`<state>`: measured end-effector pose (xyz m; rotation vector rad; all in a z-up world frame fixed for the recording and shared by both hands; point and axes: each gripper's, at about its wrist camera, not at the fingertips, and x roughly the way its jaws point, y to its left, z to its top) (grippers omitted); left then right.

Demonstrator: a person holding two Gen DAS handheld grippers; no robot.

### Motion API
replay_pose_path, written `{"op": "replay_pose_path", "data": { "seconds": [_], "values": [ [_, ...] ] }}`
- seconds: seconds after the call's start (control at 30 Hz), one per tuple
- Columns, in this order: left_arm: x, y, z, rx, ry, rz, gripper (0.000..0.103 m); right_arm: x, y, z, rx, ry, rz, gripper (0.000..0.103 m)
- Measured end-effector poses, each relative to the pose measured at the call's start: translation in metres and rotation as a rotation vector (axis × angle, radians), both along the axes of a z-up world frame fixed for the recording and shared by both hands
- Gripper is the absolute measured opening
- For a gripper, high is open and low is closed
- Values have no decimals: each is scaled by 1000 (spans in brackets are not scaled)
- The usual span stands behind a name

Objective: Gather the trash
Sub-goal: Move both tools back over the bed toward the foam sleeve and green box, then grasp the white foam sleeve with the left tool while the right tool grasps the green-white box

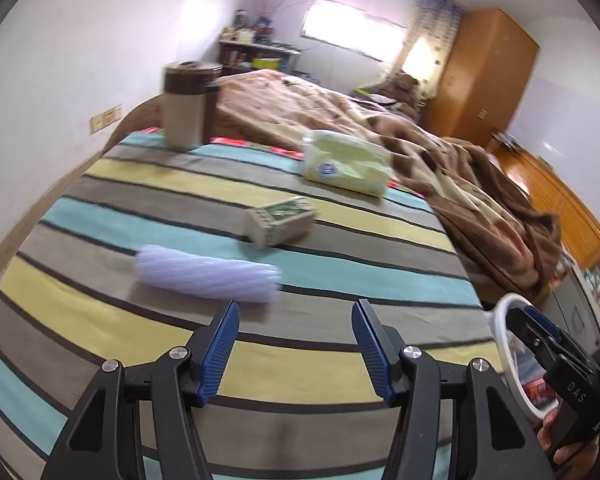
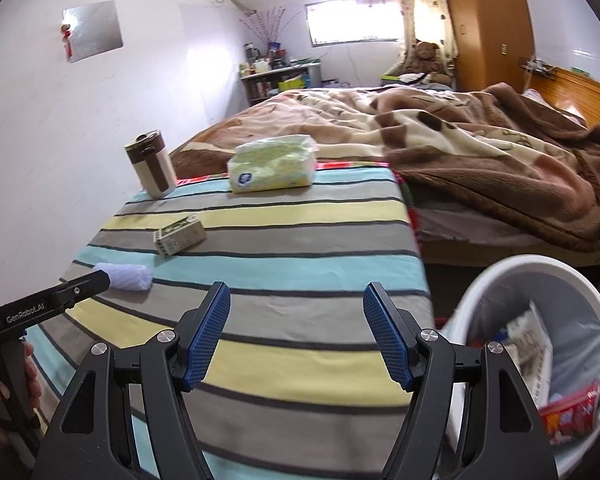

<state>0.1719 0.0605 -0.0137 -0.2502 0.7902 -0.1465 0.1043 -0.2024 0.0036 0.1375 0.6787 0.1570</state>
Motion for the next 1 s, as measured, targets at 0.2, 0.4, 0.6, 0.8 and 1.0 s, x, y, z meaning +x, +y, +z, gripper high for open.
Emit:
{"op": "replay_pose_path", "data": {
  "seconds": [0.2,0.4,0.6,0.8,1.0],
  "values": [
    [17,28,-14,-59,42,73,59,22,19,-9,13,46,48,71],
    [41,47,-30,-122,90,124,58,34,34,-13,0,64,69,71],
    [66,58,-45,-177,136,155,59,54,48,-16,-14,81,89,71],
    [83,57,-53,-172,150,155,59,78,64,-21,10,115,111,71],
    [93,49,-53,-52,167,101,39,100,79,-26,28,141,114,71]
  ]
}}
